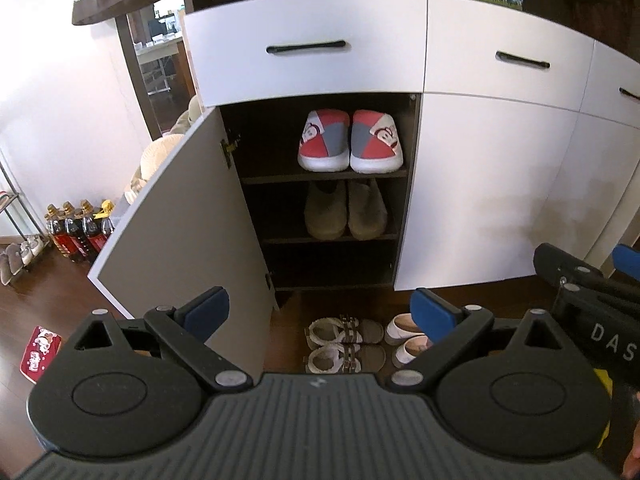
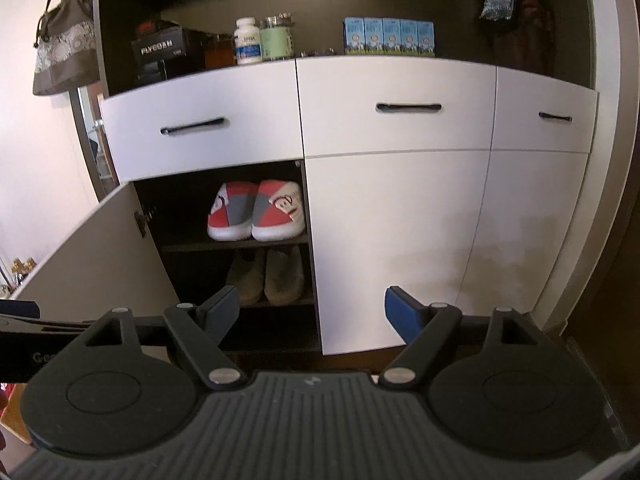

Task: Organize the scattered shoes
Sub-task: 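Pull both tools back from the cabinet toward the floor shoes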

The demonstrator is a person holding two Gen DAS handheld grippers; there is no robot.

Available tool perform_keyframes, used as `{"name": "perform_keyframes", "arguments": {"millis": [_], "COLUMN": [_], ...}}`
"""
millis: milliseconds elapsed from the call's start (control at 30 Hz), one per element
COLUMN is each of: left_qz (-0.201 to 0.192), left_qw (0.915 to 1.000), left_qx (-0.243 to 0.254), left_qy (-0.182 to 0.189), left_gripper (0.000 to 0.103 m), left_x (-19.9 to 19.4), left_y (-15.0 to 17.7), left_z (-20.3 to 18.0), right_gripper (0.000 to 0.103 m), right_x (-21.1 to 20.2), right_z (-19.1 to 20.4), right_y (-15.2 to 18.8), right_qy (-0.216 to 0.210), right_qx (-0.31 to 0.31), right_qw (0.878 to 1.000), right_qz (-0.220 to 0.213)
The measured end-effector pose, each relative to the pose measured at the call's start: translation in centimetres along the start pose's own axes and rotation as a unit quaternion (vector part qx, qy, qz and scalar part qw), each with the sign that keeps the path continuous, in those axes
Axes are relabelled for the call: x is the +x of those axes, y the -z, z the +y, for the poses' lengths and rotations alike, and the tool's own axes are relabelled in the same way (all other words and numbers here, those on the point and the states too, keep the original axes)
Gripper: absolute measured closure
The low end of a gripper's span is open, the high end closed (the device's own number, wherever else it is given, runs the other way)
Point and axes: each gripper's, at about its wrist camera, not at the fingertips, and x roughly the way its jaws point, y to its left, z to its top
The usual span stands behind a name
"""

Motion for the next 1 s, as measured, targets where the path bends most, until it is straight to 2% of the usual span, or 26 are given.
{"name": "perform_keyframes", "arguments": {"millis": [767,1000], "left_qz": [0.052,0.082], "left_qw": [0.9986,0.9956], "left_qx": [0.005,-0.021], "left_qy": [-0.014,-0.039], "left_gripper": [0.004,0.004], "left_x": [5.5,10.3], "left_y": [1.6,1.1], "left_z": [-0.3,-1.5], "right_gripper": [0.025,0.024], "right_x": [6.0,10.4], "right_z": [0.5,0.9], "right_y": [2.0,2.1], "right_qy": [0.002,-0.02], "right_qx": [-0.011,-0.027], "right_qw": [0.998,0.995], "right_qz": [0.06,0.093]}}
